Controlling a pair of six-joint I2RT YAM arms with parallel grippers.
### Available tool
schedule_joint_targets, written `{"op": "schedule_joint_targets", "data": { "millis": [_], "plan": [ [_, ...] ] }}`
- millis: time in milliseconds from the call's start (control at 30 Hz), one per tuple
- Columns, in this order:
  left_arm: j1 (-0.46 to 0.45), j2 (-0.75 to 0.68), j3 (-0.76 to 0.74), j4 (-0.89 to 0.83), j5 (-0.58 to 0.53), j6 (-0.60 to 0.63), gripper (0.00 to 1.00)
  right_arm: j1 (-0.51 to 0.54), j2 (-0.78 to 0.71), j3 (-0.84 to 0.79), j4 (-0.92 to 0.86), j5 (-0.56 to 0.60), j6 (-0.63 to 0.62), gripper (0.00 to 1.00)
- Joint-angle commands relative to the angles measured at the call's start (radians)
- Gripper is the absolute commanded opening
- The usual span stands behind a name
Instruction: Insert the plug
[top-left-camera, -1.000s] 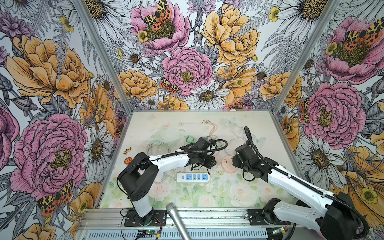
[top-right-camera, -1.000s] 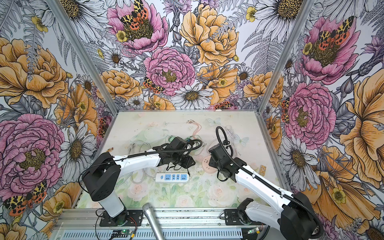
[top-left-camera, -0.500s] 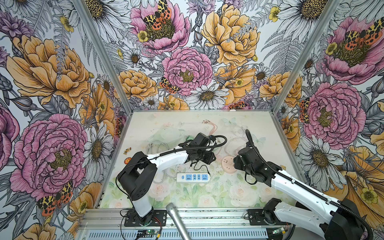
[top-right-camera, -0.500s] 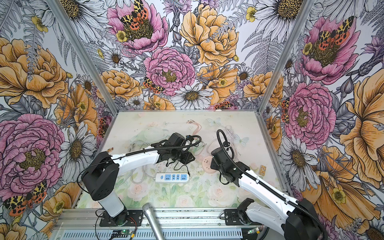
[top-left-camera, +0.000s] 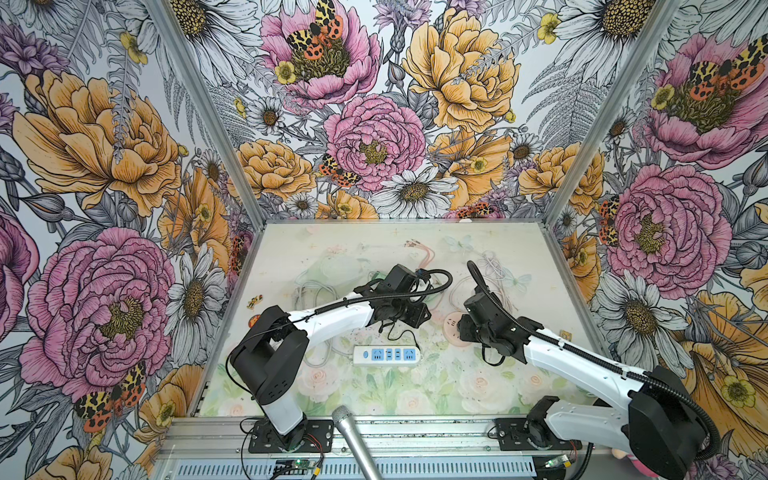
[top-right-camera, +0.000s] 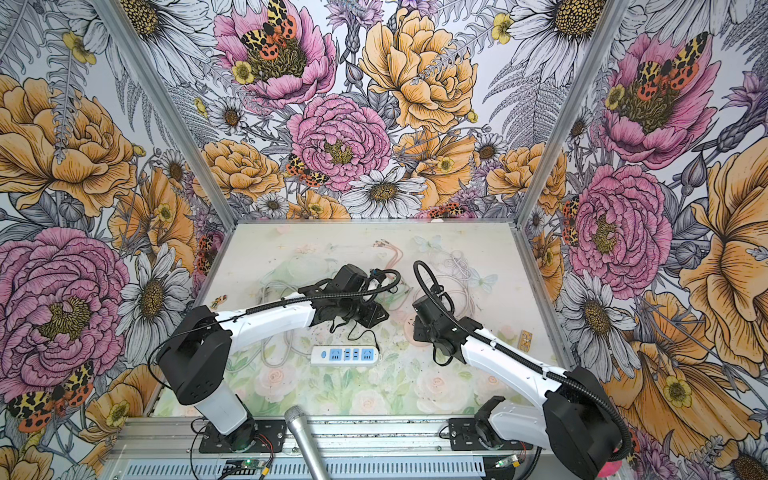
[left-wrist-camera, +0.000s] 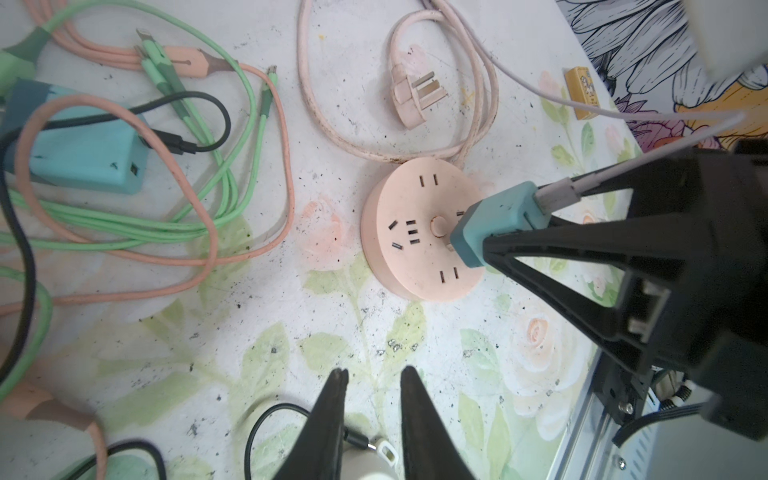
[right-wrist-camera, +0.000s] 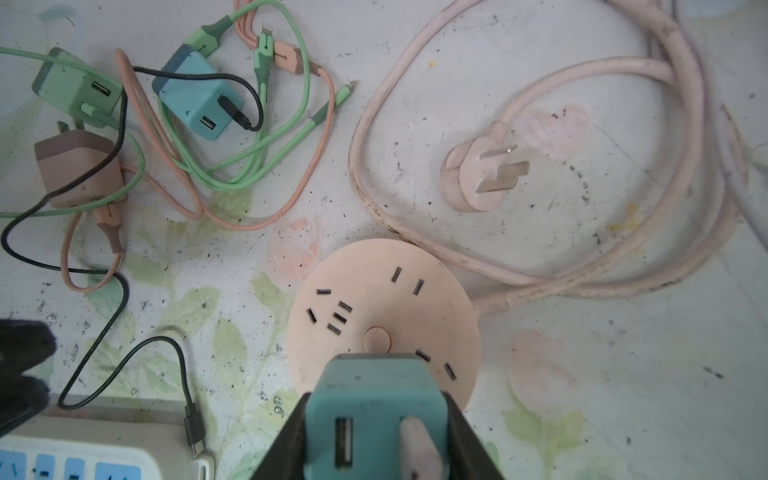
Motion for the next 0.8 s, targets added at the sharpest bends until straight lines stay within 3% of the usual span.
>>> {"op": "schedule_joint_targets", "data": {
  "millis": [0, 267, 767],
  "plan": [
    [0.006, -0.018, -0.019, 0.003, 0.005, 0.005, 0.26, 0.001, -0.034, 0.009, 0.021, 0.027, 0.009, 0.00],
    [-0.011, -0.002, -0.014, 0.003, 0.001, 0.000, 0.26, -0.002, -0.105, -0.035, 0.003, 0.059, 0.033, 0.00],
    [-0.064, 0.018, -0.012, 0.008, -0.010, -0.040, 0.25, -0.046, -0.098, -0.052, -0.009, 0.089, 0.014, 0.00]
  ]
}}
